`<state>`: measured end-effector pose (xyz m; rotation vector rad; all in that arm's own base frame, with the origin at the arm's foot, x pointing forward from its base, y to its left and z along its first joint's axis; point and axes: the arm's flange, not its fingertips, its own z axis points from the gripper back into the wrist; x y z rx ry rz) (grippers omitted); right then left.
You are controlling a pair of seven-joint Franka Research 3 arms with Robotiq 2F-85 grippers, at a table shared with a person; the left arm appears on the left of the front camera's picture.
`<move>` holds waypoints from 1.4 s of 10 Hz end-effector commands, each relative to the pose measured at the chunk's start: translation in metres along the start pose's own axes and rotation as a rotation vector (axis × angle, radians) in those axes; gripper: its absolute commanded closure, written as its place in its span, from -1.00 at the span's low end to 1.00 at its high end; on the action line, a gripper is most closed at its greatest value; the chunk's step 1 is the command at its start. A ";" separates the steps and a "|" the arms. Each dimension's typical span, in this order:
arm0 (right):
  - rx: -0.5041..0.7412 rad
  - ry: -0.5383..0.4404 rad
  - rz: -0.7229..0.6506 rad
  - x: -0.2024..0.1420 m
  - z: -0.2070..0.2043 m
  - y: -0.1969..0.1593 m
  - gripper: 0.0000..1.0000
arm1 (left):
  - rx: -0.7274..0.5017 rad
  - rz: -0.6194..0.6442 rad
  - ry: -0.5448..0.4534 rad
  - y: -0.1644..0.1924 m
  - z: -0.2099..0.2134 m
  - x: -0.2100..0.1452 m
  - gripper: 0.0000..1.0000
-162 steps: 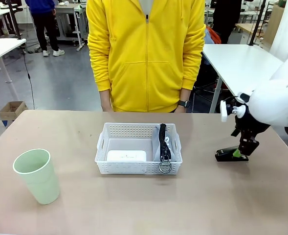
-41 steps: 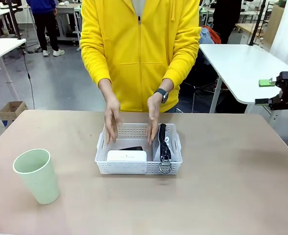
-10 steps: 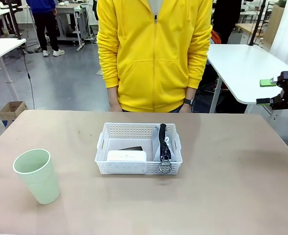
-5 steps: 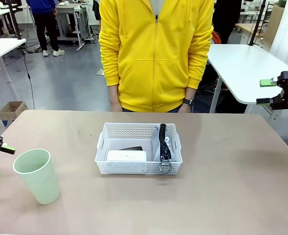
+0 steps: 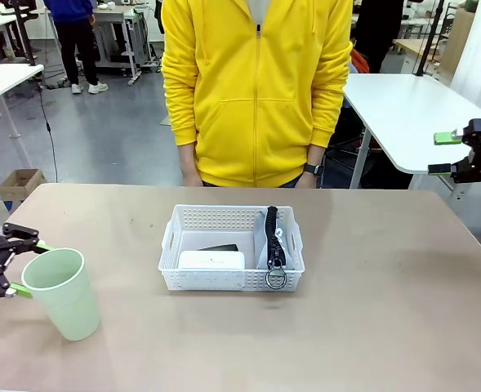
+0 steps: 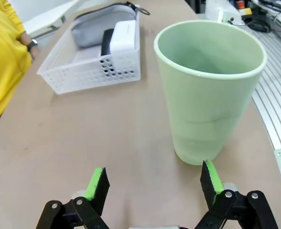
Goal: Efficiently arrange items inside the basket to fit them all.
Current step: Pick up the Reusable plastic cup and place it inside the Organizing basket.
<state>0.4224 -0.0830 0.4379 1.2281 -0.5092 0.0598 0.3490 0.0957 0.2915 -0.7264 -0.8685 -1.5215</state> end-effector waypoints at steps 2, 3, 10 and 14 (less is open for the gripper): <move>0.003 0.010 0.011 0.001 0.003 0.002 -1.00 | -0.142 -0.090 0.006 -0.038 -0.043 -0.053 -1.00; 0.003 0.010 0.011 0.001 0.003 0.002 -1.00 | -0.198 -0.108 -0.005 -0.041 -0.048 -0.054 -1.00; 0.003 0.010 0.011 0.001 0.003 0.002 -1.00 | -0.258 -0.114 -0.072 -0.049 -0.083 -0.053 -1.00; 0.003 0.010 0.011 0.001 0.003 0.002 -1.00 | -0.316 -0.095 -0.129 -0.052 -0.103 -0.050 -1.00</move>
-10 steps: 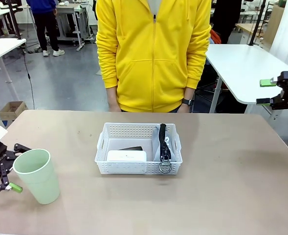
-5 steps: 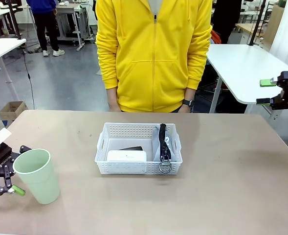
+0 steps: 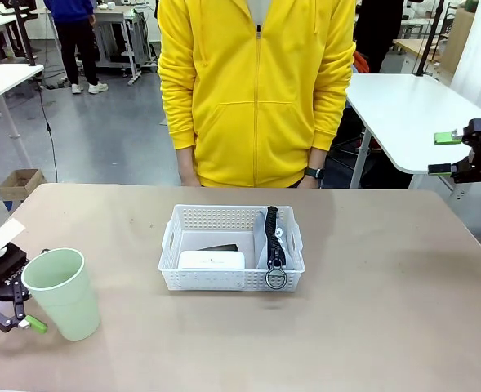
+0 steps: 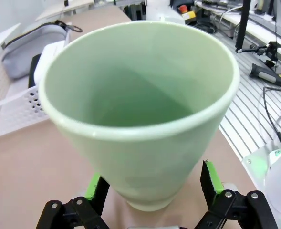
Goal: Efficiently arrange items inside the basket to fit them all.
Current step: Pick up the Reusable plastic cup and place it inside the Organizing basket.
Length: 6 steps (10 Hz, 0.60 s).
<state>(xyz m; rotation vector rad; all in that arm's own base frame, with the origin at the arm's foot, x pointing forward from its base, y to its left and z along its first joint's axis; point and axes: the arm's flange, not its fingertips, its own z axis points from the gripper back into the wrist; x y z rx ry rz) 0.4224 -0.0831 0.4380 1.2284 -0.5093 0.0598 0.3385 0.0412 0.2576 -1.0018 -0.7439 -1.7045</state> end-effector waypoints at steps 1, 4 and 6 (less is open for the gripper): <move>0.002 0.010 0.011 0.001 0.002 0.002 -1.00 | -0.018 -0.033 -0.048 -0.030 -0.051 -0.053 -1.00; 0.002 0.010 0.011 0.001 0.002 0.002 -1.00 | 0.018 0.013 -0.153 -0.028 -0.055 -0.049 -1.00; 0.002 0.010 0.011 0.001 0.002 0.002 -1.00 | 0.035 0.067 -0.259 -0.024 -0.053 -0.050 -1.00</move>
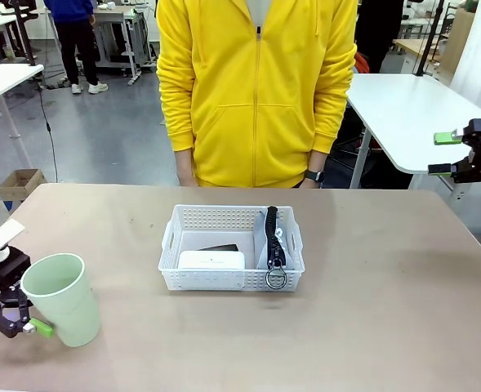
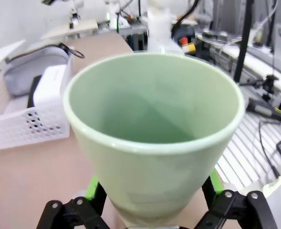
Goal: Efficiently arrange items inside the basket to fit them all.
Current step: Pick up the Reusable plastic cup and place it inside the Organizing basket.
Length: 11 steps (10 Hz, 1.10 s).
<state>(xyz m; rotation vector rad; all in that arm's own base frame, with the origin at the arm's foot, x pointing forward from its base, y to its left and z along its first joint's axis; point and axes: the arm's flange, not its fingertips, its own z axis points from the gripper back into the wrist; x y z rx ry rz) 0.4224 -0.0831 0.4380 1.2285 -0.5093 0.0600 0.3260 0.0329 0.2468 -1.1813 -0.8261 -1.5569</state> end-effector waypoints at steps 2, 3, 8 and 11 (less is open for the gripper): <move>0.002 0.010 0.011 0.001 0.002 0.002 -1.00 | 0.035 0.005 -0.112 -0.010 -0.033 -0.052 -1.00; 0.002 0.010 0.011 0.001 0.002 0.002 -1.00 | 0.034 0.008 -0.125 -0.010 -0.036 -0.050 -1.00; 0.002 0.010 0.011 0.001 0.002 0.002 -1.00 | 0.058 0.021 -0.162 -0.010 -0.036 -0.048 -1.00; 0.002 0.010 0.011 0.001 0.002 0.002 -1.00 | 0.067 0.006 -0.177 -0.011 -0.037 -0.044 1.00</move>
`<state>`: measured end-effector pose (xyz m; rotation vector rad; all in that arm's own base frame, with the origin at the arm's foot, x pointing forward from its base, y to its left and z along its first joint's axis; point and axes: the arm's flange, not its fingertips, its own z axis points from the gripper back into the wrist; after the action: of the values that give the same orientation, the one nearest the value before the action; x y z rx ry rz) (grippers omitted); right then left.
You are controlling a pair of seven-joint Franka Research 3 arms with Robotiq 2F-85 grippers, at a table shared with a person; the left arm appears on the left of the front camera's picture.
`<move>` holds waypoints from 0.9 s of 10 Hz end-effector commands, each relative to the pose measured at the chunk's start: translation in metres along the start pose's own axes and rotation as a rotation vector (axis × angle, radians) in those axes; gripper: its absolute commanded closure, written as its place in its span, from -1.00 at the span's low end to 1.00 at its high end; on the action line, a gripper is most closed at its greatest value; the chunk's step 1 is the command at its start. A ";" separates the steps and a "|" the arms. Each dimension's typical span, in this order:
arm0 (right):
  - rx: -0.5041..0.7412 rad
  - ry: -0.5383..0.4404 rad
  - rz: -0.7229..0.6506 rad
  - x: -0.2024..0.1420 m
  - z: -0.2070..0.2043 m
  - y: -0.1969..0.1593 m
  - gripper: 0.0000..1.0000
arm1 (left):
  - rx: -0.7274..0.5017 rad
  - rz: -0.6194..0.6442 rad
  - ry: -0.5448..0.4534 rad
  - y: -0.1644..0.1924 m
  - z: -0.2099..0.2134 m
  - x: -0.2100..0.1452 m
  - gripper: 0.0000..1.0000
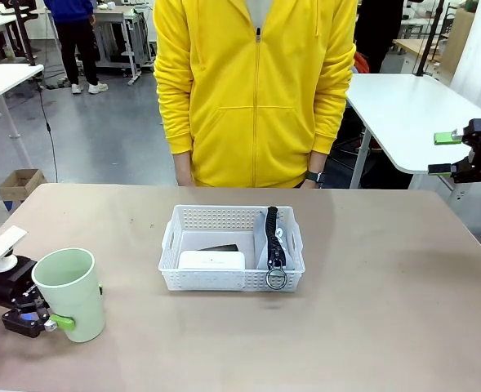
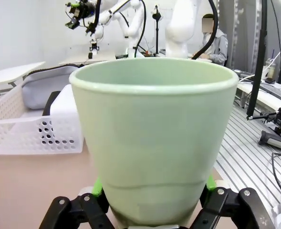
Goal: Efficiently arrange items inside the basket to fit them all.
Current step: Pick up the Reusable plastic cup and place it inside the Organizing basket.
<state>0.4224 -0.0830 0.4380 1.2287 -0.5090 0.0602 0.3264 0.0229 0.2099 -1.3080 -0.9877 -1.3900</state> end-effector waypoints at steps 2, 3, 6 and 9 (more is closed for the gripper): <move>0.002 0.010 0.011 0.001 0.002 0.002 -1.00 | -0.006 -0.017 0.030 -0.016 -0.012 -0.017 1.00; 0.002 0.010 0.011 0.001 0.002 0.002 -1.00 | -0.002 -0.017 0.033 -0.016 -0.012 -0.016 1.00; 0.002 0.010 0.011 0.001 0.002 0.002 -1.00 | 0.121 -0.021 0.107 -0.014 0.009 0.023 0.48; 0.002 0.010 0.011 0.001 0.002 0.002 -1.00 | 0.157 -0.040 0.212 -0.016 0.043 0.126 1.00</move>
<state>0.4225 -0.0832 0.4383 1.2286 -0.5091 0.0608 0.3599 0.0647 0.2665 -1.0276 -1.0075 -1.4052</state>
